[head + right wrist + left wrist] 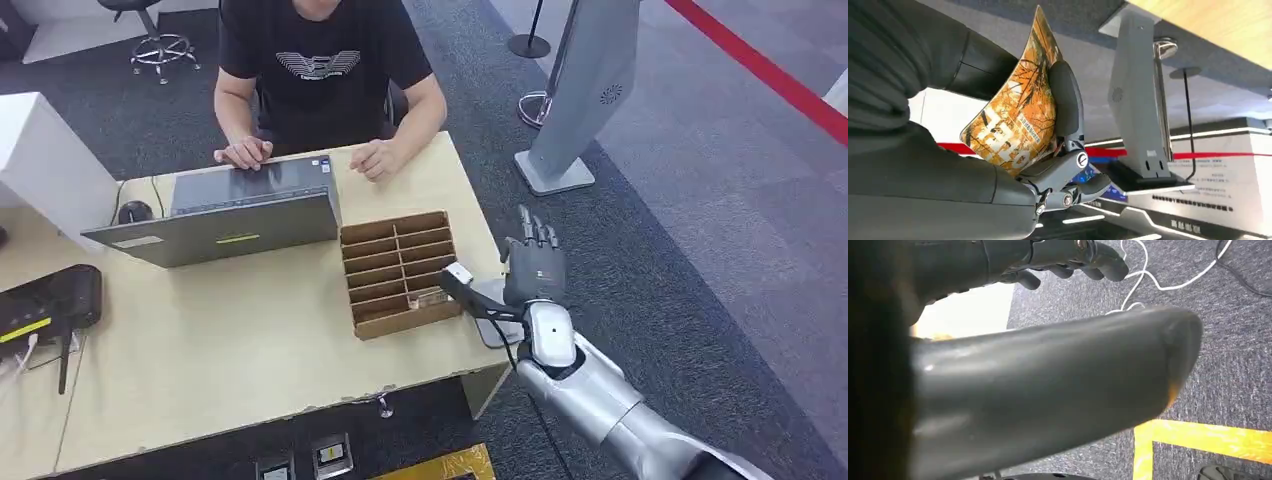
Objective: Pass the card to the sensor for recognition and then transmit it.
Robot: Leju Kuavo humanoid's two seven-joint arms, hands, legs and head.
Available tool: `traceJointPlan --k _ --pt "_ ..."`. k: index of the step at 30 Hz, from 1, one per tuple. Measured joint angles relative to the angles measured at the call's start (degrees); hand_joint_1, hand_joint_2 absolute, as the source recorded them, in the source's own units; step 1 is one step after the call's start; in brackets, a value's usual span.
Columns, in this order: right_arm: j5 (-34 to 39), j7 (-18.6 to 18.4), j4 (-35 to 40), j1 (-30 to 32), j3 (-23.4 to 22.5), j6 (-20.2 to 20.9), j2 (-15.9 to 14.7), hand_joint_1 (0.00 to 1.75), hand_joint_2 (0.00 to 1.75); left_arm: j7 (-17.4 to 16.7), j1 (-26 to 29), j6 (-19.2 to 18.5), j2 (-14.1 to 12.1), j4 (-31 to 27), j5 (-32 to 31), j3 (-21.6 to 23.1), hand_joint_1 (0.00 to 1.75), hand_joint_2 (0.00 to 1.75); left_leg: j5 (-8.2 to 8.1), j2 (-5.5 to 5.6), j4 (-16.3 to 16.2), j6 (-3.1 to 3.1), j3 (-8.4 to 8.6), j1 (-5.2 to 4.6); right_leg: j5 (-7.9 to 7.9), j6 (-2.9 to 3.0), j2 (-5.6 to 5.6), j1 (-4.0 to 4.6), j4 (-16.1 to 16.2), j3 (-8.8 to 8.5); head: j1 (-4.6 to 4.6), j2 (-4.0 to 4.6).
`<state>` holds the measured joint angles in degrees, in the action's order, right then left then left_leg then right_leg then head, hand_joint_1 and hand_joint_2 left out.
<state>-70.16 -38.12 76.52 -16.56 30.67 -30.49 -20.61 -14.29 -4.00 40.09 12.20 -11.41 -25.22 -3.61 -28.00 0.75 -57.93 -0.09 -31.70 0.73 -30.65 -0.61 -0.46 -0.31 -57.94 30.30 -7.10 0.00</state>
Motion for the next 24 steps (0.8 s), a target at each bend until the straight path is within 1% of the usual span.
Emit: traceJointPlan --k 6,10,24 --pt "0.8 -0.5 -1.7 0.5 1.8 -0.9 0.1 1.75 1.75 0.1 0.0 0.0 0.0 0.0 -0.2 -0.9 0.0 0.0 0.0 0.0 0.0 0.0 0.0 0.0 0.0 0.0 0.0 0.0 0.0 0.03 0.0 0.0" --pt "0.8 -1.6 -2.3 0.9 2.6 -1.3 -0.1 1.75 1.75 0.2 0.0 0.0 0.0 0.0 -0.1 -1.1 0.0 0.0 0.0 -0.01 0.0 0.0 -0.01 0.0 0.0 0.0 0.0 0.0 0.0 0.03 0.0 0.0" --pt "1.3 -1.7 -3.1 0.8 4.2 -1.2 -0.5 1.75 1.75 0.2 0.0 0.0 0.0 0.0 0.1 -2.1 0.0 0.0 0.0 -0.01 0.0 0.0 -0.01 0.0 0.0 0.0 0.0 0.0 0.0 0.02 0.0 0.0"
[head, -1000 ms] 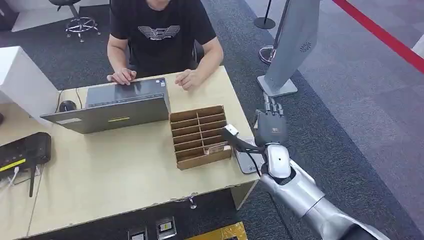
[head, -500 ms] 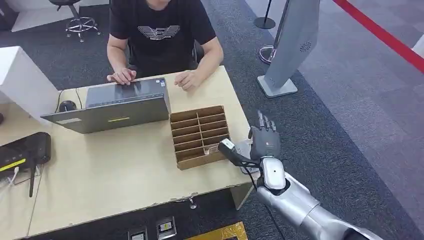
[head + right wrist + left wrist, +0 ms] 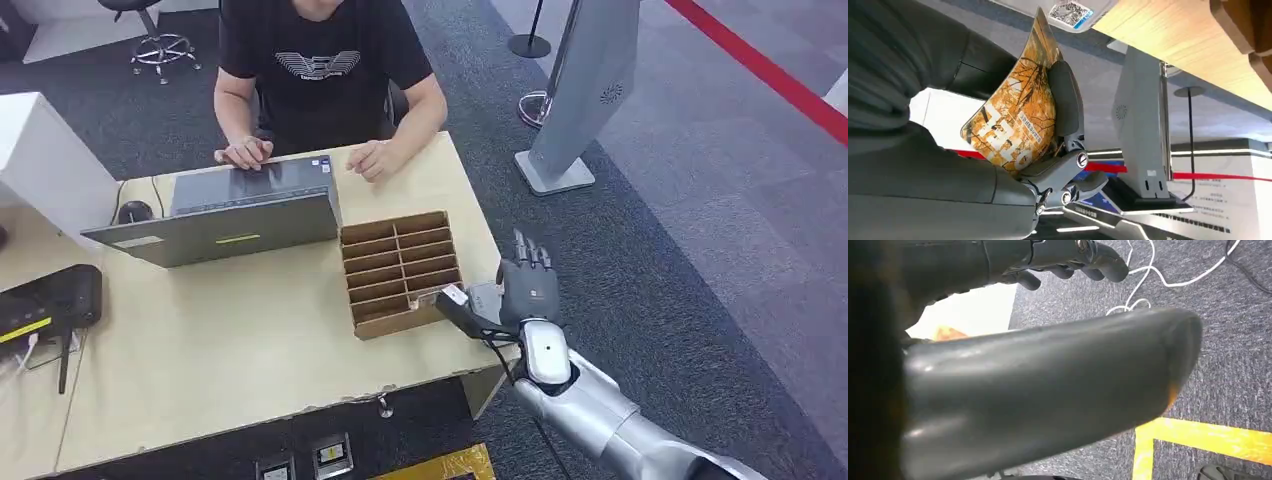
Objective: Pass the card to the sensor for recognition and then transmit it.
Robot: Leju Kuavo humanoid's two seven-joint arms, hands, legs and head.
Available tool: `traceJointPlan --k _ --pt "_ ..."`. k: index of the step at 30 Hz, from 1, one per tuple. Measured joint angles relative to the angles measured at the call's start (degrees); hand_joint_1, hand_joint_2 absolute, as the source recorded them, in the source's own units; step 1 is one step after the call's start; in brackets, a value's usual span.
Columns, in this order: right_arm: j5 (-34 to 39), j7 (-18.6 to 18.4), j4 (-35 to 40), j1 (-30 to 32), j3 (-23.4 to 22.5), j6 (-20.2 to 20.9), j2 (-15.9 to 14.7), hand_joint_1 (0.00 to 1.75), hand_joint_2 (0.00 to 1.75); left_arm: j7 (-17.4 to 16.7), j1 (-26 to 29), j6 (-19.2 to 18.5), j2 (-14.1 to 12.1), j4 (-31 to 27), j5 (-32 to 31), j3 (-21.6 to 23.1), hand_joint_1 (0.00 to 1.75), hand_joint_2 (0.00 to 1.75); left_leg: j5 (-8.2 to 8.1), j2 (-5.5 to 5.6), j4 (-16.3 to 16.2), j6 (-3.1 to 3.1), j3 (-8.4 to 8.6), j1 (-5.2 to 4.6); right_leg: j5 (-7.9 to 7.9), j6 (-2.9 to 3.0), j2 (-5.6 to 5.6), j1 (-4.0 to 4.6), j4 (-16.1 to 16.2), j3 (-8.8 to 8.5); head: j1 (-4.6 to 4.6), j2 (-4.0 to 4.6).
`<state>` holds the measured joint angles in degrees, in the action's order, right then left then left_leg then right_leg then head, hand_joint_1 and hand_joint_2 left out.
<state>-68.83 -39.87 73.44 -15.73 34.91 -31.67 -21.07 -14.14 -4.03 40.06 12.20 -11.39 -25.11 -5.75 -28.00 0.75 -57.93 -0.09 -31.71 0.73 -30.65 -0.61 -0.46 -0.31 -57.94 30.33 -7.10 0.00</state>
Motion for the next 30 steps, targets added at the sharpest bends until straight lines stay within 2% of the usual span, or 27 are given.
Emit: traceJointPlan --k 18,30 --pt "3.8 0.0 -1.4 0.1 3.5 0.1 0.2 1.75 1.75 0.5 -0.1 0.0 0.0 0.0 0.5 -0.3 0.0 0.0 0.0 0.0 0.0 0.0 0.02 0.0 0.0 0.0 0.02 0.0 0.0 0.0 0.0 0.0" --pt "6.4 0.7 -3.5 0.7 5.3 -2.2 0.8 1.75 1.75 0.5 -0.1 -0.1 0.0 0.0 0.6 -0.3 0.0 0.0 0.0 -0.01 0.0 0.0 0.09 0.0 0.01 -0.01 0.02 0.0 0.0 -0.07 0.0 0.0"
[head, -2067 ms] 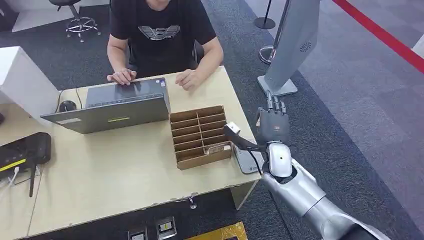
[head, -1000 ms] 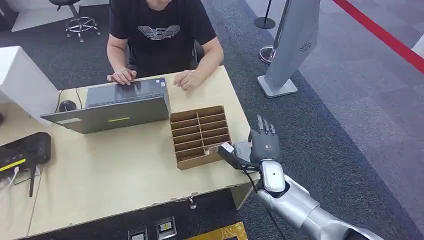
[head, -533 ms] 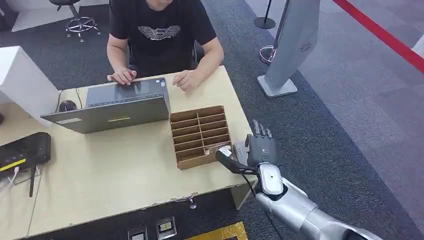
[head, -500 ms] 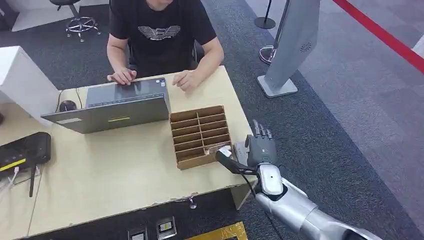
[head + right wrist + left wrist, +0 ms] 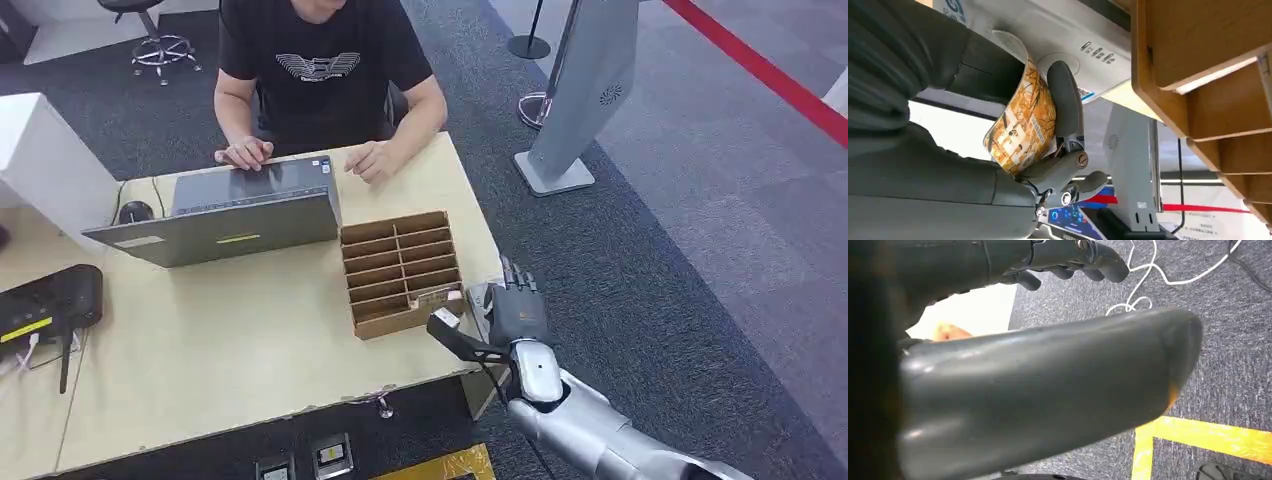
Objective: Pass the card to the sensor for recognition and then transmit it.
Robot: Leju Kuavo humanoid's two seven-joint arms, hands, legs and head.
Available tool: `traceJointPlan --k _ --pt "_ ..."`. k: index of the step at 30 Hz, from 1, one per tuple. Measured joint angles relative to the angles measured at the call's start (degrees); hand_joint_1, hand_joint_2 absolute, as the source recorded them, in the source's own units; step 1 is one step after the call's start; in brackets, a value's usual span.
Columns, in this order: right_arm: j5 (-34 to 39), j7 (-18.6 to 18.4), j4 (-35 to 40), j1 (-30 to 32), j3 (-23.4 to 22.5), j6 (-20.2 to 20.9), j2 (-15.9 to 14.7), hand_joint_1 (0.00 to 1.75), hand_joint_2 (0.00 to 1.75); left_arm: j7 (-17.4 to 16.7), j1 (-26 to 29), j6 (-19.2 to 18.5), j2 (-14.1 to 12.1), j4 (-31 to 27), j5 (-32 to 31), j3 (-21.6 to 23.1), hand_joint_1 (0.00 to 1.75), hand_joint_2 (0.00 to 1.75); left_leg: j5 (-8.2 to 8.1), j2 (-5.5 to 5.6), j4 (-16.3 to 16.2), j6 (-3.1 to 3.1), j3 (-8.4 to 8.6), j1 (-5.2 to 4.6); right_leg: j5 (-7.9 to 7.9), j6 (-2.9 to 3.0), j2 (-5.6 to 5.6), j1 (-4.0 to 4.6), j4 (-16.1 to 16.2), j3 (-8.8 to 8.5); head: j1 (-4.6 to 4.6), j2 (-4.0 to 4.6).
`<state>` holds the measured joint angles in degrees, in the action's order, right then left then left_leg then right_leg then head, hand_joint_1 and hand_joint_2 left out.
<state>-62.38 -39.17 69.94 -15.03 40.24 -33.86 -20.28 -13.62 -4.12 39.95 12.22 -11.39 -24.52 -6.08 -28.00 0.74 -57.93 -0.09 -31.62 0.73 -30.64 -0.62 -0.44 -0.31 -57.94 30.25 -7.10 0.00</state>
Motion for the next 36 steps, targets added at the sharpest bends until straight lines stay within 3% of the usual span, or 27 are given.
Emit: traceJointPlan --k 15,28,36 --pt "-9.2 -0.8 2.2 0.6 -2.2 -2.4 -0.1 1.75 1.75 0.0 0.0 0.0 -0.1 0.0 0.5 0.0 0.0 0.0 0.0 0.0 0.0 0.0 0.01 0.0 0.01 -0.02 0.01 0.0 0.0 -0.01 0.0 0.0" --pt "-17.8 -0.9 13.9 1.0 -9.5 -4.7 -0.6 1.75 1.75 0.0 0.0 -0.5 -0.1 0.0 0.4 0.0 0.0 0.0 0.0 -0.01 0.0 0.0 0.0 0.0 0.01 -0.01 0.01 0.0 0.0 0.01 0.0 0.0" --pt "-19.1 0.1 20.7 -1.3 -10.2 -5.8 -0.1 1.75 1.75 -0.7 -0.2 -0.8 -0.1 0.0 -0.8 0.6 0.0 0.0 0.01 0.0 0.0 0.0 -0.02 0.0 0.02 -0.02 0.0 0.0 0.0 -0.02 0.0 0.0"
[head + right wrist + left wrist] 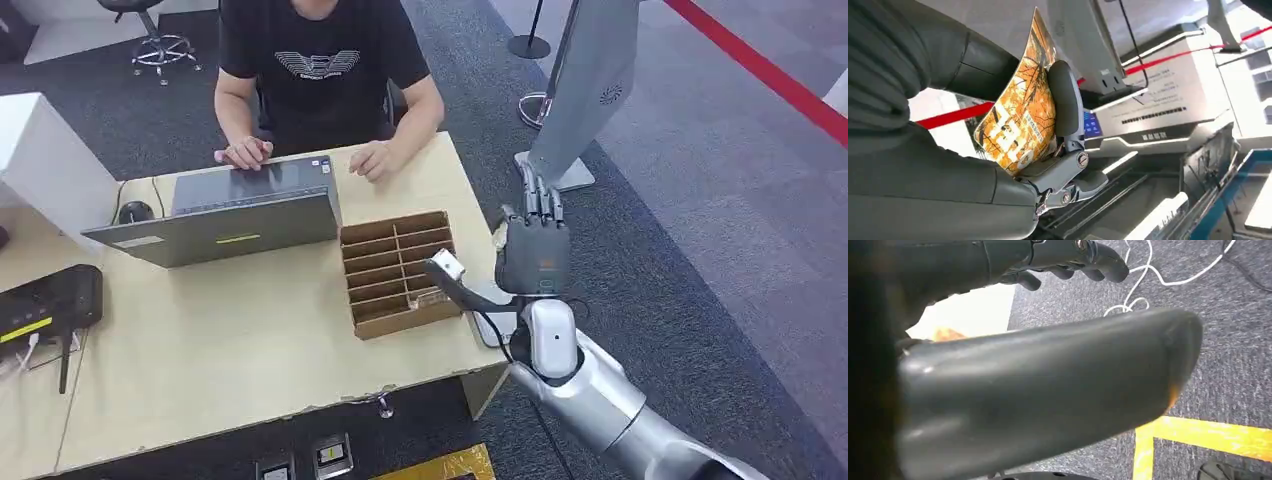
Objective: Pass the card to the sensor for recognition and then transmit it.
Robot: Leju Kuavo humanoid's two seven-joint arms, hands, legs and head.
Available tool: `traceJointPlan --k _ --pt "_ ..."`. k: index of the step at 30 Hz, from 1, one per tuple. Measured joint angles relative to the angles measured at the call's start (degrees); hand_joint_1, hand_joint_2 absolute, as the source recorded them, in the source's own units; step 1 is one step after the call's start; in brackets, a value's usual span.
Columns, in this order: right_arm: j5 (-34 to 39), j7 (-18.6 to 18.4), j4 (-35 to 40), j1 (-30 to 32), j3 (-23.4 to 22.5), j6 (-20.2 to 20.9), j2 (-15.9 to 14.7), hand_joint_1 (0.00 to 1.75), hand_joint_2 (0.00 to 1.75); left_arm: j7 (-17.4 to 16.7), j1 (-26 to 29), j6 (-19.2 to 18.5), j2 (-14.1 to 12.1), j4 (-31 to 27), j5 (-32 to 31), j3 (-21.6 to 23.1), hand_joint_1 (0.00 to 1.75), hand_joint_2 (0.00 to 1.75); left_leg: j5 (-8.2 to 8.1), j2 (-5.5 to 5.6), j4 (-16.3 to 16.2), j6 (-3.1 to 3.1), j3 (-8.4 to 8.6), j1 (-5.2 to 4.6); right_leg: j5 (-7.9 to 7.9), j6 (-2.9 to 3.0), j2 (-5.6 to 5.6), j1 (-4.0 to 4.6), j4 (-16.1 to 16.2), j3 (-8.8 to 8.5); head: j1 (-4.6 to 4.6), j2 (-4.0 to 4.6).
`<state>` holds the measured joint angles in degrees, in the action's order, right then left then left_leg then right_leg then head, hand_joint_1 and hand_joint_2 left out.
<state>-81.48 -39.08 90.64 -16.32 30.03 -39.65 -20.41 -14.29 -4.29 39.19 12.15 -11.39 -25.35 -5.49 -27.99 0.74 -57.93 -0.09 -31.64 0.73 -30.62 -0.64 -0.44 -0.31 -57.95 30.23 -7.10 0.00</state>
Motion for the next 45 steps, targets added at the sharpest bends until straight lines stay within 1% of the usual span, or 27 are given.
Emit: traceJointPlan --k 3,6,9,16,21,32,33,34,35,36,45 --pt "2.6 2.2 0.8 -1.9 0.2 0.0 1.1 1.75 1.75 -0.3 -0.3 0.0 0.0 0.0 0.0 0.1 0.0 0.0 0.0 0.0 0.0 0.0 0.0 0.0 0.0 0.0 0.0 0.0 0.0 0.0 0.0 0.0" --pt "4.3 5.4 0.9 -3.9 1.1 0.0 3.0 1.75 1.75 -0.5 -0.8 0.0 0.1 0.0 -0.4 0.5 0.0 0.0 0.0 0.0 0.0 0.0 0.0 0.0 0.0 0.0 0.0 0.01 0.0 0.0 0.0 0.0" --pt "4.7 6.6 0.4 -5.9 1.9 0.0 5.0 1.75 1.75 -1.0 -1.3 0.0 0.3 0.0 -0.9 1.2 0.0 0.0 0.01 0.01 0.0 0.0 -0.02 0.0 0.0 0.0 -0.02 0.01 0.0 0.0 0.0 0.0" --pt "7.8 7.1 -4.1 -12.1 4.4 0.8 8.0 1.75 1.75 -1.7 -2.2 0.2 0.5 0.0 -1.1 2.3 0.0 0.0 0.01 0.01 0.0 0.0 -0.05 0.0 0.0 0.0 -0.02 0.0 0.0 0.02 0.0 0.0" --pt "9.0 7.1 -7.2 -14.5 5.9 0.8 9.5 1.75 1.75 -1.7 -2.5 0.2 0.5 0.0 -1.0 3.0 0.0 0.0 0.01 0.02 0.0 0.0 -0.05 0.0 0.0 0.0 -0.02 0.0 0.0 0.04 0.0 0.0" --pt "9.3 6.6 -11.4 -16.1 7.7 0.7 10.5 1.75 1.75 -1.4 -2.7 0.4 0.5 0.0 -1.1 4.3 0.0 0.0 0.01 0.03 0.0 0.0 -0.07 0.0 0.0 0.01 -0.06 0.01 0.0 0.05 -0.02 0.0" --pt "9.3 6.6 -11.7 -16.1 7.9 0.7 10.5 1.62 1.75 -1.3 -2.6 0.4 0.5 0.0 -1.1 4.3 0.0 0.0 0.01 0.03 0.0 0.0 -0.07 0.0 0.0 0.01 -0.06 0.0 0.0 0.05 0.0 0.0" --pt "9.3 6.5 -11.9 -16.1 8.0 0.7 10.5 0.93 1.75 -1.2 -2.6 0.5 0.5 0.0 -1.1 4.3 0.0 0.0 0.01 0.03 0.0 0.0 -0.07 0.0 0.0 0.01 -0.05 0.0 0.0 0.05 -0.02 0.0" --pt "9.3 6.4 -12.1 -16.1 8.1 0.7 10.5 0.93 1.75 -1.1 -2.6 0.5 0.5 0.0 -1.0 4.3 0.0 0.0 0.01 0.03 0.0 0.0 -0.07 0.0 0.0 0.0 -0.04 0.0 0.0 0.05 0.0 0.0" --pt "9.4 6.4 -12.4 -16.1 8.2 0.6 10.5 0.0 1.75 -1.1 -2.6 0.5 0.5 0.0 -1.0 4.3 0.0 0.0 0.01 0.03 0.0 0.0 -0.07 0.0 0.0 0.01 -0.04 0.0 0.0 0.05 -0.02 0.0" --pt "9.6 7.5 -14.6 -16.1 9.2 0.2 10.9 0.0 1.75 -1.1 -2.6 0.8 0.5 0.0 -1.0 4.5 0.0 0.0 0.01 0.02 0.0 0.0 -0.06 0.0 0.0 0.01 -0.04 0.01 0.0 0.06 -0.02 0.0"
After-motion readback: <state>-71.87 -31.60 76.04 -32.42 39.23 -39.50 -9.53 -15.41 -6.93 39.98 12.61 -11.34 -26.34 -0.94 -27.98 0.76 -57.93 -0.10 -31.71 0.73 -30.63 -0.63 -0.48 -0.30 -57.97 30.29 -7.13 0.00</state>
